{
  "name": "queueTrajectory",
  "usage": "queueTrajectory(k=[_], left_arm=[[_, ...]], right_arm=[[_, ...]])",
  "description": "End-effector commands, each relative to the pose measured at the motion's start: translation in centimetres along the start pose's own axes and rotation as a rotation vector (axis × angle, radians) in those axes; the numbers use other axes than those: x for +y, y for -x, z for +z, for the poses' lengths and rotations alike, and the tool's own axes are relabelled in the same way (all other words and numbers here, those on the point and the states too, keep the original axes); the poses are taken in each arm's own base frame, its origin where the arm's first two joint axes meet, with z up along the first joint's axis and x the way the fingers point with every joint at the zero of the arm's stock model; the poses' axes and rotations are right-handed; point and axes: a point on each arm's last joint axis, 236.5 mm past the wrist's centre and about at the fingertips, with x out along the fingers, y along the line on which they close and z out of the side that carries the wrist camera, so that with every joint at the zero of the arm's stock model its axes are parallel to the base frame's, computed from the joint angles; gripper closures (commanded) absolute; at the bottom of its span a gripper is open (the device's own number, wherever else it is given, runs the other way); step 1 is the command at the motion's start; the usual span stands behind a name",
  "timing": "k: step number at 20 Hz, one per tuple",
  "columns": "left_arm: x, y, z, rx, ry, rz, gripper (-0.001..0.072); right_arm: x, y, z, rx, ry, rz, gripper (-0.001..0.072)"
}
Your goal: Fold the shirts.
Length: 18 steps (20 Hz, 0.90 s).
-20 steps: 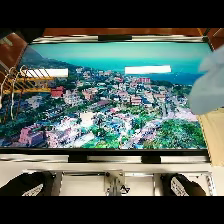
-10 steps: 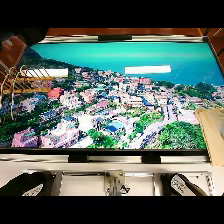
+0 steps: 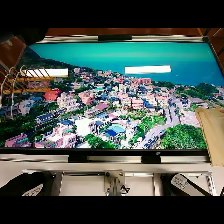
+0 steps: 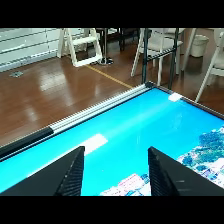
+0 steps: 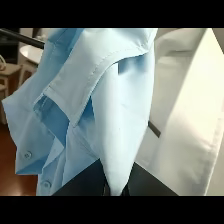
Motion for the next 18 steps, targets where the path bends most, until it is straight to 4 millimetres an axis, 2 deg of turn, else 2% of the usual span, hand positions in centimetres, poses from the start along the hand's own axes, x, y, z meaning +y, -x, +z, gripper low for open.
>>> queueTrajectory(k=[1,7,12,15,18], left_arm=[[-0.2,0.3,-0.1,0.01,0.025,-0.005,0.0227],[-0.8,0.6,-1.2,0.064,0.059,-0.025,0.0228],[-0.9,0.7,-1.4,0.07,0.066,-0.028,0.0228],[-0.8,0.6,-1.4,0.07,0.066,-0.027,0.0229],[-0.8,0.6,-1.4,0.07,0.065,-0.027,0.0228]], right_arm=[[-1.5,-1.3,-1.2,0.013,-0.022,-0.029,0.0644],[-3.4,-2.4,-2.2,0.022,-0.003,-0.072,0.0644],[-5.3,-2.6,-3.0,0.041,0.002,-0.116,0.0644],[-7.5,-2.2,-3.5,0.066,0.003,-0.164,0.0644],[-10.9,-1.0,-3.9,0.098,-0.001,-0.239,0.0644]])
